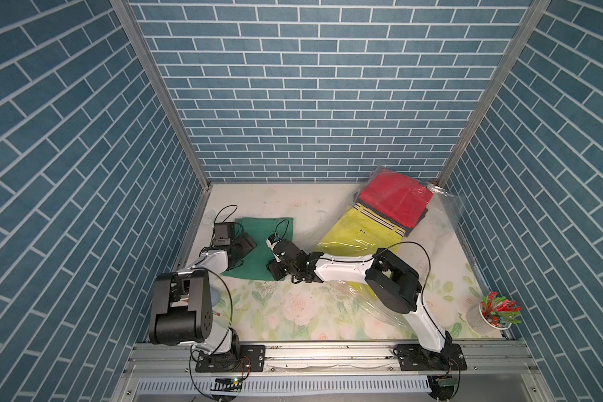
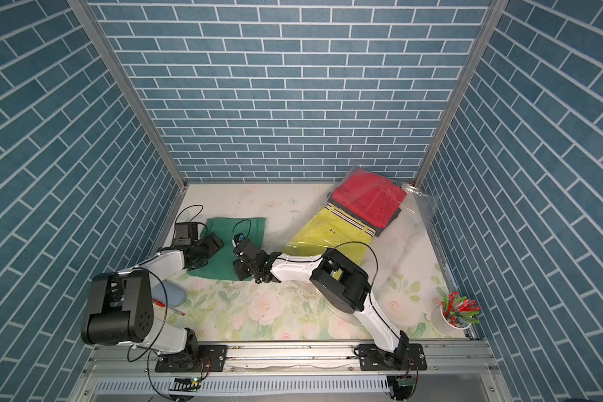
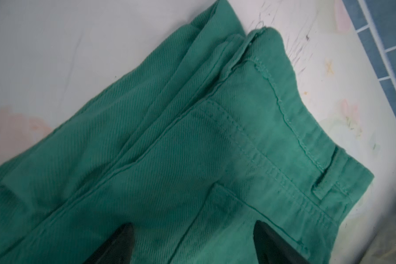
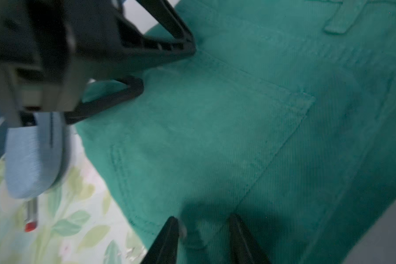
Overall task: Take the trousers out of the vacuum bag
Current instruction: Place the trousers at the center of the board, then open the vacuum bag at the center of the board.
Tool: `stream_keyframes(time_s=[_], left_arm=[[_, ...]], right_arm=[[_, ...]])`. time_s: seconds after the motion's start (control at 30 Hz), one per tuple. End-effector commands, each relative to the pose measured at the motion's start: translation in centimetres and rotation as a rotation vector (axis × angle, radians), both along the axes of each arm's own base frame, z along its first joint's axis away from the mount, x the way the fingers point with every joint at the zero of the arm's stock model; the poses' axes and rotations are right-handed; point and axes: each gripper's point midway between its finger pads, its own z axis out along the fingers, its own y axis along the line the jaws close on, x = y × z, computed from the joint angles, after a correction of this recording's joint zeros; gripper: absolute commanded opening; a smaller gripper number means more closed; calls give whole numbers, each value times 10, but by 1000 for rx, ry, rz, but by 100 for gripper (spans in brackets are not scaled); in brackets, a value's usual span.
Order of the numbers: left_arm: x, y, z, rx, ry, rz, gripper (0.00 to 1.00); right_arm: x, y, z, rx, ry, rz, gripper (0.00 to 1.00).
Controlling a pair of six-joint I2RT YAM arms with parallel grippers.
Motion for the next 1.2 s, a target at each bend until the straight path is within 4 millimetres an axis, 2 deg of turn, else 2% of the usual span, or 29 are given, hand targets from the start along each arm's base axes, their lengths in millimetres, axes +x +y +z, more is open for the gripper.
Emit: stream_keyframes(time_s=[0.0, 0.07, 0.17, 0.23, 0.33, 0.43, 0.57, 0.67, 0.77, 0.87, 0.97, 1.07, 1.17], left_arm=[[12, 3, -16, -19, -9, 23, 87], [20, 4, -20, -20, -13, 25, 87], [33, 3, -20, -34, -31, 22, 87], [36, 1, -16, -53, -37, 20, 88], [36, -3, 3, -78, -89, 18, 92], [35, -13, 32, -113, -161, -27, 100], [26, -29, 76, -140, -272, -109, 100], [12, -40, 98, -172, -346, -161, 99], [-6, -62, 112, -257, -433, -214, 100], [-23, -87, 120, -282, -468, -284, 100], [-42, -112, 118, -328, -473, -341, 100], [-60, -134, 123, -419, -517, -400, 100], [-74, -144, 124, -492, -543, -416, 99]], right_arm=[[16, -18, -36, -151, -36, -77, 43], [23, -16, -42, -176, -55, -87, 44], [31, -10, -41, -168, -66, -80, 45], [34, -9, -31, -155, -84, -73, 46], [29, -13, 3, -97, -123, -46, 47], [17, -26, 54, -29, -177, 0, 50], [-4, -64, 86, -23, -210, 36, 57], [-16, -103, 94, -78, -235, 33, 62], [-29, -145, 97, -149, -256, 15, 70], [-39, -183, 101, -219, -271, -12, 76], [-47, -216, 99, -291, -273, -40, 83], [-54, -243, 96, -337, -265, -59, 89], [-57, -264, 91, -388, -260, -94, 91]])
